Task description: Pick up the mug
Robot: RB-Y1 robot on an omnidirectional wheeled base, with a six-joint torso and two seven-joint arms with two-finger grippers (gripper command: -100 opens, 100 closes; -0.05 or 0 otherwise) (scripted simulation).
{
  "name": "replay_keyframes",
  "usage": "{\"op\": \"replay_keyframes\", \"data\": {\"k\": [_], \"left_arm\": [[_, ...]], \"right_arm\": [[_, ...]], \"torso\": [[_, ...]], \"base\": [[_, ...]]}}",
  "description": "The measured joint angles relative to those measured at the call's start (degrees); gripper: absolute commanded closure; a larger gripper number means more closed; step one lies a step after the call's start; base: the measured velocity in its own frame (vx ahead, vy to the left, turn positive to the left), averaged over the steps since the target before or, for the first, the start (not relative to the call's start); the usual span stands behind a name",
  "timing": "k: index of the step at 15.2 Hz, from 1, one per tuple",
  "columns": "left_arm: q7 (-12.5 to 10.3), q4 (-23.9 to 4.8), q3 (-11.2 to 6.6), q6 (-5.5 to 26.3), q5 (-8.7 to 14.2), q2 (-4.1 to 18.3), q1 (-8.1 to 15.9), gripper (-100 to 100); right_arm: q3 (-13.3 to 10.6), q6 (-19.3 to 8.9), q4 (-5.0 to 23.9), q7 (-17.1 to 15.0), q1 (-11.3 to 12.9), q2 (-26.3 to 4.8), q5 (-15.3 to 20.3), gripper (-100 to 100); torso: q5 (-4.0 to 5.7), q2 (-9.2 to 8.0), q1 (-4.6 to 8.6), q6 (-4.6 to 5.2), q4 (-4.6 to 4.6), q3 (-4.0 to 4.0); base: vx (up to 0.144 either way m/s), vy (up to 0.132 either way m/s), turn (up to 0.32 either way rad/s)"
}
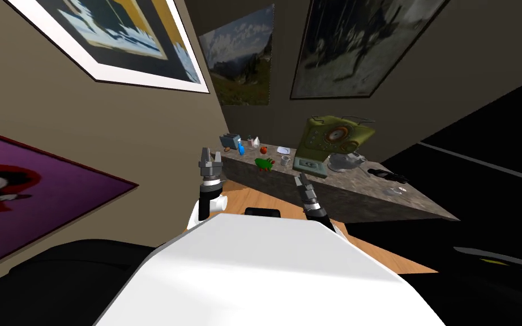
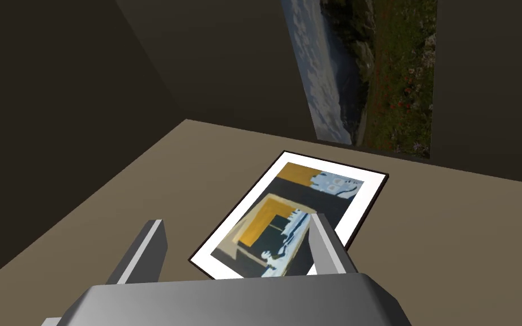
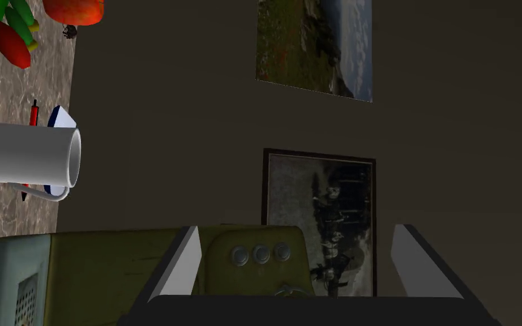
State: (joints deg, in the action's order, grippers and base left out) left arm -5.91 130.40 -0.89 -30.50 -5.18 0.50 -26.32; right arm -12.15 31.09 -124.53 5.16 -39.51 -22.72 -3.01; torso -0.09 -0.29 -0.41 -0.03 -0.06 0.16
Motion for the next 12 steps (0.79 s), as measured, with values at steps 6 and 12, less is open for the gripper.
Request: {"op": "replay_keyframes", "data": {"k": [6, 12], "left_arm": [[0.0, 0.0, 0.0, 0.0, 0.0, 0.0, -0.01, 0], [0.0, 0.0, 0.0, 0.0, 0.0, 0.0, -0.01, 0]], "right_arm": [[-4.34, 1.32, 5.21, -0.45, -4.4, -8.16, -0.79, -100], [-8.04, 2.53, 10.22, -0.69, -7.82, -15.25, -1.49, -100]], "torso": [[0.0, 0.18, 0.06, 0.02, 0.04, -0.1], [0.0, 0.21, 0.03, 0.02, 0.04, -0.12]], "base": [[-0.009, 0.095, 0.113], [0.001, 0.09, 0.117]]}}
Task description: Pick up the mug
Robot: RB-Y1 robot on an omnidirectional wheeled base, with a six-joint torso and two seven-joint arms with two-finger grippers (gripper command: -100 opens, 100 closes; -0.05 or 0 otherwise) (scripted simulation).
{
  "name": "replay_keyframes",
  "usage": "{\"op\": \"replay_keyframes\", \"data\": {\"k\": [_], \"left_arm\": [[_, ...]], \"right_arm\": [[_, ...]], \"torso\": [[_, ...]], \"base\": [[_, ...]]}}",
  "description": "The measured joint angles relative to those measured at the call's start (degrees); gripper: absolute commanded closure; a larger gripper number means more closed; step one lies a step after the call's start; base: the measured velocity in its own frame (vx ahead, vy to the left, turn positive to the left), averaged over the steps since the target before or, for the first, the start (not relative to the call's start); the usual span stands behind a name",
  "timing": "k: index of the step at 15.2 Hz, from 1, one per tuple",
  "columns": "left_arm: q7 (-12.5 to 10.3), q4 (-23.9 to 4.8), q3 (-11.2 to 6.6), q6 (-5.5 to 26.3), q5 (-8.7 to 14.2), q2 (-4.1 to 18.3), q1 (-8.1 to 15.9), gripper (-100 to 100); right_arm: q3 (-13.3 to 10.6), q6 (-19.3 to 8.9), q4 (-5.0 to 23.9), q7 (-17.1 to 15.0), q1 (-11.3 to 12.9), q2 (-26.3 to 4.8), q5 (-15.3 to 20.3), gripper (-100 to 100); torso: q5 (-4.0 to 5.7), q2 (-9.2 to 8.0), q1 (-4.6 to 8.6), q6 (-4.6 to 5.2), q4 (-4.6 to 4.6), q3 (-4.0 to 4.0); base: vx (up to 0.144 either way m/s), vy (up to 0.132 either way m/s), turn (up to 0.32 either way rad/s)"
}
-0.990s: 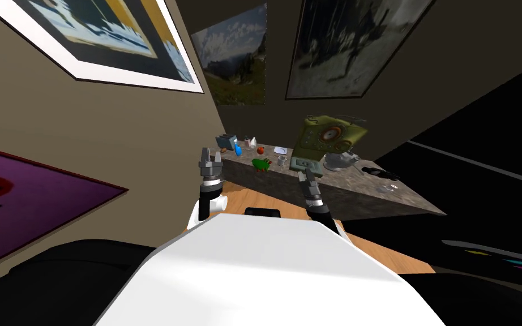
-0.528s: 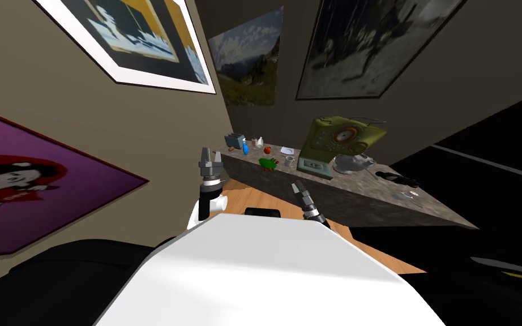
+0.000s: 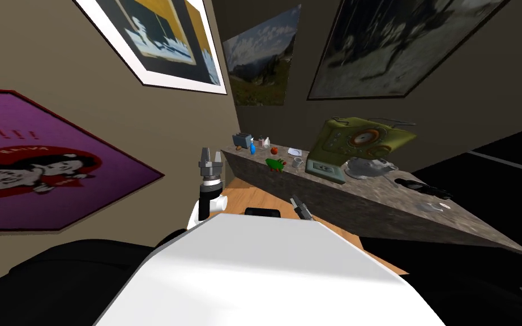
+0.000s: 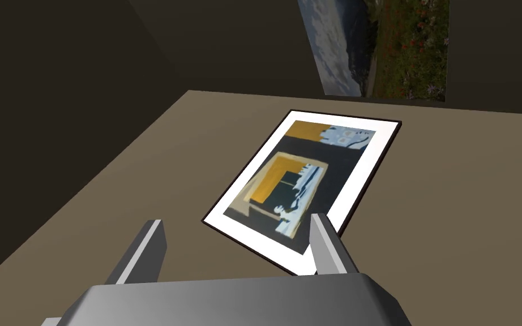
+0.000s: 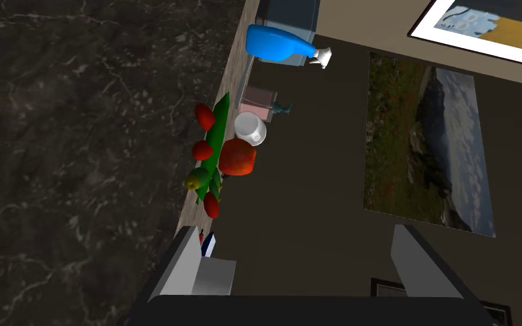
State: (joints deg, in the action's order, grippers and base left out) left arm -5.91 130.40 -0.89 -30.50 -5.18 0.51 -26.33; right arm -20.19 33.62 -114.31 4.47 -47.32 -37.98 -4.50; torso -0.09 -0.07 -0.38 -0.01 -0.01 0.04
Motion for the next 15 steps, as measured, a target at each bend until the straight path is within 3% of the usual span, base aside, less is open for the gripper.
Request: {"op": "replay_keyframes", "data": {"k": [6, 8, 11, 13, 15], "left_arm": [[0.0, 0.0, 0.0, 0.0, 0.0, 0.0, 0.0, 0], [0.0, 0.0, -0.01, 0.0, 0.0, 0.01, -0.01, 0], [0.0, 0.0, 0.0, 0.0, 0.0, 0.0, 0.0, 0], [0.0, 0.0, 0.0, 0.0, 0.0, 0.0, -0.01, 0], [0.0, 0.0, 0.0, 0.0, 0.0, 0.0, 0.0, 0]], "right_arm": [[-3.76, -0.34, 2.86, 0.23, -4.08, -7.19, -0.64, -100], [-4.21, 0.17, 4.95, -0.15, -3.7, -9.49, -0.94, -100], [-6.24, 0.8, 8.28, -0.56, -5.42, -14.13, -1.69, -100], [-8.06, 0.87, 11.65, -0.66, -5.0, -16.24, -1.76, -100], [-8.61, 1.17, 12.94, -0.65, -6.24, -18.68, -2.11, -100]], "torso": [[0.01, 0.13, 0.04, -0.01, 0.03, -0.08], [0.04, 0.09, 0.21, 0.01, 0.02, -0.05], [0.02, 0.17, 0.03, -0.04, 0.03, -0.09], [0.0, 0.18, 0.03, 0.01, 0.04, -0.11], [0.02, 0.18, 0.1, -0.02, 0.04, -0.1]], "base": [[0.026, 0.092, 0.136], [0.016, 0.054, 0.063], [0.053, 0.105, 0.223], [0.034, 0.073, 0.007], [0.07, 0.087, 0.191]]}}
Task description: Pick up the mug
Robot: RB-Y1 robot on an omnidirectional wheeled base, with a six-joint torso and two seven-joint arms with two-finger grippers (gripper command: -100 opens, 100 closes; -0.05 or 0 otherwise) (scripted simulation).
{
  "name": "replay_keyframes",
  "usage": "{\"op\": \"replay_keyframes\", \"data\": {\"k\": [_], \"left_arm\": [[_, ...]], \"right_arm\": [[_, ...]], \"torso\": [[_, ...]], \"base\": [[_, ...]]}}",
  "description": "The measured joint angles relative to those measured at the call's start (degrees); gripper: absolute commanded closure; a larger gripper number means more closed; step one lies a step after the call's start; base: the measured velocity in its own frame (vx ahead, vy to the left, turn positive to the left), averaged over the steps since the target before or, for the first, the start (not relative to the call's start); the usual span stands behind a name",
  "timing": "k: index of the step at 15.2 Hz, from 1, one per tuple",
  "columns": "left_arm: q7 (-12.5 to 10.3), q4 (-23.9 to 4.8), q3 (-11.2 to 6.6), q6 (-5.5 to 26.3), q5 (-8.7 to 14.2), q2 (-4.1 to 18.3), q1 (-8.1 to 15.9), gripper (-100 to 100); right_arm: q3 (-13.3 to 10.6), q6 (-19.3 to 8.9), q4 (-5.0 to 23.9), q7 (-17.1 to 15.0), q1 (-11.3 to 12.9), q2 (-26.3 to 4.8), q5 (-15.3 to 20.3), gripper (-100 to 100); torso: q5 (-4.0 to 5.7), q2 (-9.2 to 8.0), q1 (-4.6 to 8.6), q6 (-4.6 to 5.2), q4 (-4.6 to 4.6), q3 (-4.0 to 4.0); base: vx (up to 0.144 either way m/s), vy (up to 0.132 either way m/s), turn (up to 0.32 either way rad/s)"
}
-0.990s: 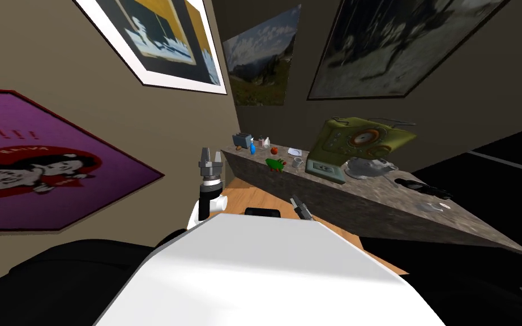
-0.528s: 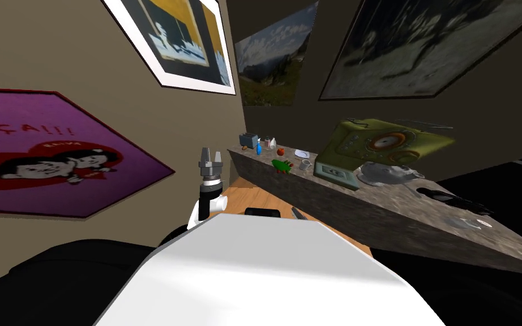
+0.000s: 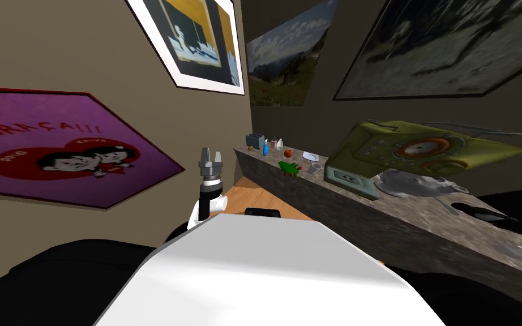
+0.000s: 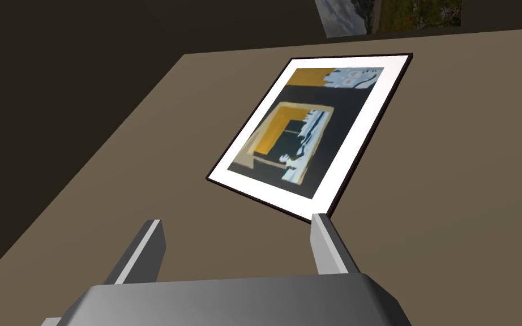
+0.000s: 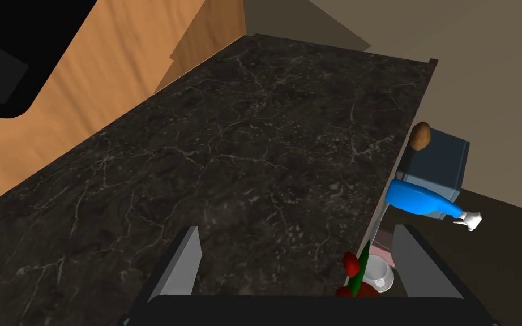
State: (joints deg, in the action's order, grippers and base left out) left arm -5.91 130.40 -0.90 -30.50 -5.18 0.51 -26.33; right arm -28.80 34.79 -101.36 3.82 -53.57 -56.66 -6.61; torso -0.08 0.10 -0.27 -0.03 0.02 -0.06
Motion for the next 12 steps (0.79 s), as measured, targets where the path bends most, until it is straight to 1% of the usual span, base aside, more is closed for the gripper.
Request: {"op": "replay_keyframes", "data": {"k": [1, 2, 3, 4, 5, 6, 7, 8, 9, 10, 11, 12], "left_arm": [[0.0, 0.0, 0.0, 0.0, 0.0, 0.0, 0.0, 0], [0.0, 0.0, -0.01, 0.0, 0.0, 0.0, -0.01, 0], [0.0, 0.0, 0.0, 0.0, 0.0, 0.0, 0.0, 0], [0.0, 0.0, 0.0, 0.0, 0.0, 0.0, 0.0, 0], [0.0, 0.0, -0.01, 0.0, 0.0, 0.0, -0.01, 0], [0.0, 0.0, -0.01, 0.0, 0.0, 0.0, -0.01, 0], [0.0, 0.0, 0.0, 0.0, 0.0, 0.0, 0.0, 0], [0.0, 0.0, 0.0, 0.0, 0.0, 0.0, 0.0, 0], [0.0, 0.0, -0.01, 0.0, 0.0, 0.0, -0.01, 0], [0.0, 0.0, 0.0, 0.0, 0.0, 0.0, 0.0, 0], [0.0, 0.0, 0.0, 0.0, 0.0, 0.0, -0.01, 0], [0.0, 0.0, -0.01, 0.0, 0.0, 0.0, -0.01, 0]], "right_arm": [[-0.36, 0.33, 0.78, 0.04, -1.01, -1.58, -0.28, -100], [-0.67, 0.34, 1.17, 0.08, -1.26, -2.85, -0.37, -100], [-1.28, 0.09, 1.65, 0.3, -2.16, -4.11, -0.58, -100], [-2.24, 0.2, 3.4, 0.38, -2.14, -5.06, -0.6, -100], [-2.73, 0.28, 4.44, 0.18, -1.85, -6.24, -0.69, -100], [-2.76, 0.2, 4.56, 0.0, -1.9, -7.4, -0.84, -100], [-3.05, 0.5, 5.5, -0.01, -2.87, -8.88, -1.21, -100], [-3.49, 0.57, 6.31, -0.1, -3.26, -10.45, -1.52, -100], [-3.89, 0.48, 6.99, -0.23, -3.12, -11.7, -1.59, -100], [-4.3, 0.05, 7.2, -0.25, -3.75, -13.34, -1.99, -100], [-4.85, 0.11, 8.33, -0.23, -4.16, -14.87, -2.22, -100], [-5.0, 0.17, 8.79, -0.03, -4.72, -16.22, -2.4, -100]], "torso": [[-0.01, 0.05, -0.04, 0.0, 0.01, -0.03], [-0.01, 0.03, -0.01, 0.02, 0.01, -0.02], [-0.01, 0.05, -0.04, 0.0, 0.01, -0.03], [0.0, 0.1, -0.04, 0.0, 0.02, -0.06], [0.0, 0.07, 0.01, 0.01, 0.02, -0.05], [0.01, -0.01, 0.08, 0.03, 0.0, -0.01], [0.0, 0.0, 0.05, 0.0, 0.0, 0.0], [0.0, 0.06, 0.01, -0.02, 0.01, -0.04], [0.01, 0.06, 0.06, 0.0, 0.01, -0.04], [0.0, 0.12, 0.02, -0.03, 0.02, -0.07], [-0.01, 0.2, -0.01, -0.01, 0.04, -0.12], [-0.01, 0.18, 0.03, 0.02, 0.04, -0.11]], "base": [[0.049, 0.069, 0.064], [0.069, 0.085, 0.174], [0.086, 0.09, 0.192], [0.059, 0.064, 0.065], [0.027, 0.037, -0.01], [0.052, 0.068, 0.146], [0.074, 0.08, 0.196], [0.061, 0.053, 0.1], [0.089, 0.076, 0.208], [0.116, 0.082, 0.202], [0.086, 0.054, 0.06], [0.043, 0.029, -0.019]]}}
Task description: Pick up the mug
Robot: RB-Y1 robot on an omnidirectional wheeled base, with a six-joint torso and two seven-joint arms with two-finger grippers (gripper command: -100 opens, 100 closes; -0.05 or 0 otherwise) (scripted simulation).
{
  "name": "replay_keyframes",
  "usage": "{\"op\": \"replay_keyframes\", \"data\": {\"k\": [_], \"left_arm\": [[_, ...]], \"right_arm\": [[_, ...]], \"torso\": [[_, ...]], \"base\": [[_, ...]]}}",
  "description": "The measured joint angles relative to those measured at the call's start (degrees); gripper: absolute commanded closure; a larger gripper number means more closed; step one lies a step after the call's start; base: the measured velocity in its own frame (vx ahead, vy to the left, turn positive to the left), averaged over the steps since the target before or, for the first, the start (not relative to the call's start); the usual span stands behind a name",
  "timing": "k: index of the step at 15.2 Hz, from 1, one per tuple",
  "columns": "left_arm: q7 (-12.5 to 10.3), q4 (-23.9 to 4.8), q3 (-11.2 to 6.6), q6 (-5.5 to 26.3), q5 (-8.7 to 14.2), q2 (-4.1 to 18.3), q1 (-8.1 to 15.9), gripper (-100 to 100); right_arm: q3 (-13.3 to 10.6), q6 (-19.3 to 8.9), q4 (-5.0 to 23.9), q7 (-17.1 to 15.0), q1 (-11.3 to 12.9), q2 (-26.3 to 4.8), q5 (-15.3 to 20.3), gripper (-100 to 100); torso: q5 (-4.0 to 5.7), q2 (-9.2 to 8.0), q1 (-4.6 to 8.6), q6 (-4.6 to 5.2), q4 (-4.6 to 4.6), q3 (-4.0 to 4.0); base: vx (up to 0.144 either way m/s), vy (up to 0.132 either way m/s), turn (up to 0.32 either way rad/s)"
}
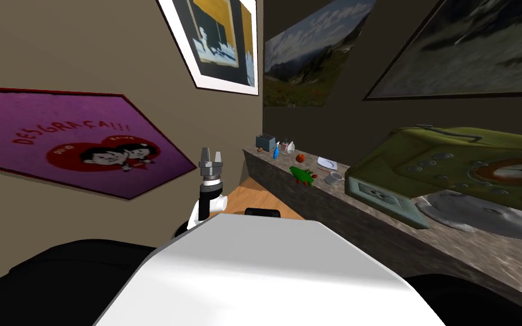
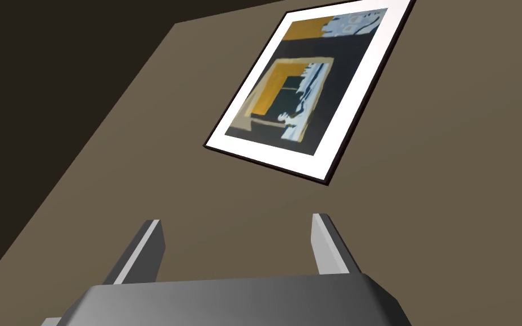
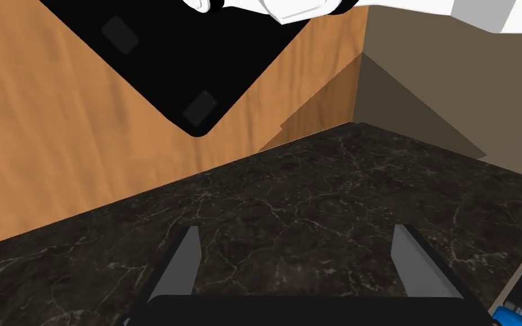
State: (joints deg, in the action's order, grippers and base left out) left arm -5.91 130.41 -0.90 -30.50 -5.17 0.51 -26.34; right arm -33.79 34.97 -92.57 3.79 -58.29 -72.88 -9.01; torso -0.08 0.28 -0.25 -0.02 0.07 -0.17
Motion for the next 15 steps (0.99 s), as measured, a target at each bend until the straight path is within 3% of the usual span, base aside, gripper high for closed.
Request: {"op": "replay_keyframes", "data": {"k": [4, 12, 13, 15], "left_arm": [[0.0, 0.0, 0.0, 0.0, 0.0, 0.0, 0.0, 0], [0.0, 0.0, 0.0, 0.0, 0.0, 0.0, 0.0, 0], [0.0, 0.0, 0.0, 0.0, 0.0, 0.0, 0.0, 0], [0.0, 0.0, 0.0, 0.0, 0.0, 0.0, 0.0, 0]], "right_arm": [[-2.58, -0.14, 4.38, -0.42, 1.03, -3.15, 0.12, -100], [-4.72, 0.55, 9.88, -0.81, -0.7, -12.49, -1.51, -100], [-5.61, 0.91, 11.84, -0.95, -0.38, -13.3, -1.35, -100], [-6.04, 1.07, 13.15, -0.95, -1.02, -16.02, -1.96, -100]], "torso": [[0.02, -0.04, 0.07, -0.01, -0.01, 0.03], [0.02, 0.03, 0.09, -0.01, 0.01, -0.02], [0.03, 0.08, 0.08, -0.05, 0.01, -0.04], [0.02, 0.09, 0.08, -0.02, 0.02, -0.06]], "base": [[0.073, 0.043, 0.118], [0.092, 0.04, 0.131], [0.133, 0.041, 0.19], [0.073, 0.021, 0.035]]}}
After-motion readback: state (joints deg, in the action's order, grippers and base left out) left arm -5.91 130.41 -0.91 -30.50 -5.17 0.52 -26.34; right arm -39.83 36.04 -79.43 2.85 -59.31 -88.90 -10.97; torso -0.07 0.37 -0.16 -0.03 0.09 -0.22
